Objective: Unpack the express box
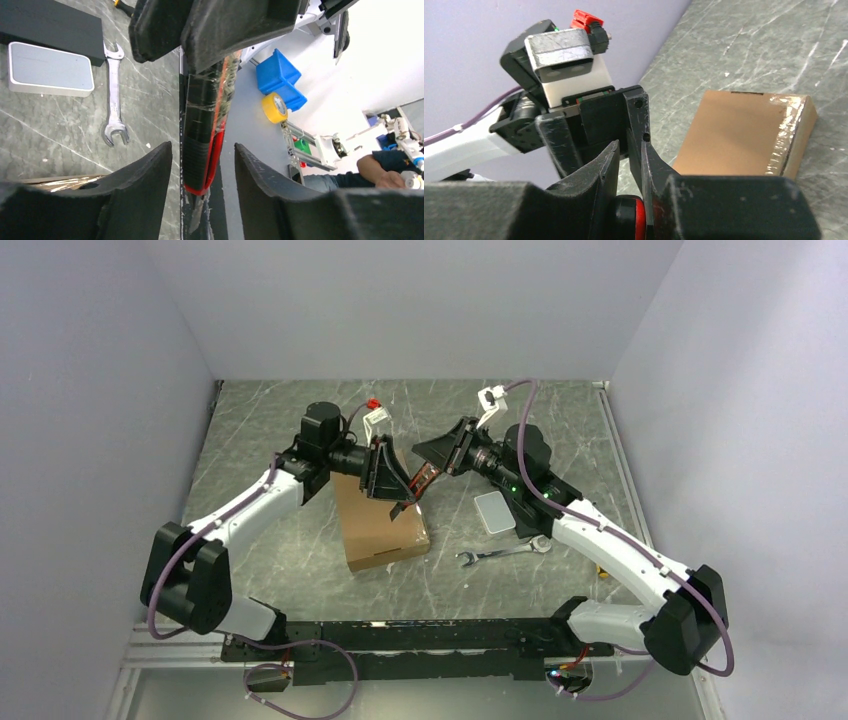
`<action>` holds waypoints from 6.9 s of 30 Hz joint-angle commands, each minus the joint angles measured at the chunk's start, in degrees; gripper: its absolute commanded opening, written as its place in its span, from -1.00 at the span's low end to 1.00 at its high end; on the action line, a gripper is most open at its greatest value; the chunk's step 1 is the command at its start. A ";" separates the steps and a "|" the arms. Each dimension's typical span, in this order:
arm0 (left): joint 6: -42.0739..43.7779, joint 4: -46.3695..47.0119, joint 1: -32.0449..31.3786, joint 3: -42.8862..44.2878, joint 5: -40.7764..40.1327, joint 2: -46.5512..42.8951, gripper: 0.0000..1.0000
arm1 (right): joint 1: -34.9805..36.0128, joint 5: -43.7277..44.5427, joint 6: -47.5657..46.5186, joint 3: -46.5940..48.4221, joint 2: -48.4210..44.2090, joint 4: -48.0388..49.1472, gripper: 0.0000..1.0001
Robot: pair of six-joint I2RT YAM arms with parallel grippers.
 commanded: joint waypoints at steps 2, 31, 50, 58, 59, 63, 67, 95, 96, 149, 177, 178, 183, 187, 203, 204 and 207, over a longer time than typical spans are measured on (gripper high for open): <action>-8.19 12.39 -0.36 -1.31 4.91 1.18 -0.20 | -0.19 -0.98 2.54 -2.03 -1.89 9.25 -1.00; 21.95 -21.86 -3.30 5.83 4.97 -1.89 -1.00 | -5.67 -25.88 -8.97 3.30 -8.90 -20.03 0.94; 20.61 -20.31 -3.53 5.49 4.32 -2.50 -1.00 | 2.30 -5.02 5.20 -11.52 -10.96 9.80 0.29; 19.94 -19.40 -3.53 5.19 4.56 -2.85 -1.00 | 3.84 -1.84 8.87 -15.82 -10.30 14.60 0.32; 19.99 -19.49 -3.51 5.22 4.46 -2.86 -1.00 | 3.92 -1.79 8.73 -15.68 -10.10 14.43 0.32; 20.04 -19.84 -3.53 5.42 4.38 -2.55 -1.00 | 4.01 -2.05 8.83 -15.10 -8.60 13.94 0.31; 20.13 -19.75 -3.53 5.19 3.89 -2.59 -1.00 | 4.36 -2.73 10.24 -15.82 -7.26 16.39 0.16; 18.05 -17.87 -3.53 -0.78 -24.86 -11.96 0.17 | 4.74 24.11 -6.15 -9.28 -19.71 -20.24 -1.00; 16.95 -17.38 -3.53 -1.69 -26.15 -13.31 0.15 | 4.74 24.95 -6.96 -8.91 -20.04 -21.20 -1.00; -2.52 -34.90 22.54 9.83 -48.59 2.45 0.70 | 4.65 38.11 -28.38 25.13 32.81 4.60 -1.00; -5.58 -16.57 18.18 23.84 -26.83 31.30 -1.00 | 4.82 39.82 -26.70 27.88 37.35 3.11 -1.00; -5.75 -16.31 18.18 23.93 -26.76 31.79 -1.00 | 4.82 39.93 -26.73 27.71 37.27 3.41 -1.00; -6.34 -15.53 18.18 23.93 -27.21 33.73 -1.00 | 4.82 40.12 -27.40 28.07 38.04 4.16 -1.00; -6.55 -15.38 18.18 23.08 -27.88 34.60 -1.00 | 4.82 40.30 -27.53 28.87 39.50 4.38 -1.00; -4.73 -20.09 17.69 23.15 -31.47 36.07 -1.00 | 5.00 41.93 -27.52 29.99 41.66 4.68 -1.00; -4.55 -20.26 17.59 23.17 -31.60 36.04 -1.00 | 5.04 42.02 -27.65 30.08 41.85 4.73 -1.00; -4.41 -20.32 17.48 22.93 -31.80 35.84 -1.00 | 5.09 42.62 -28.05 30.50 42.45 4.81 -1.00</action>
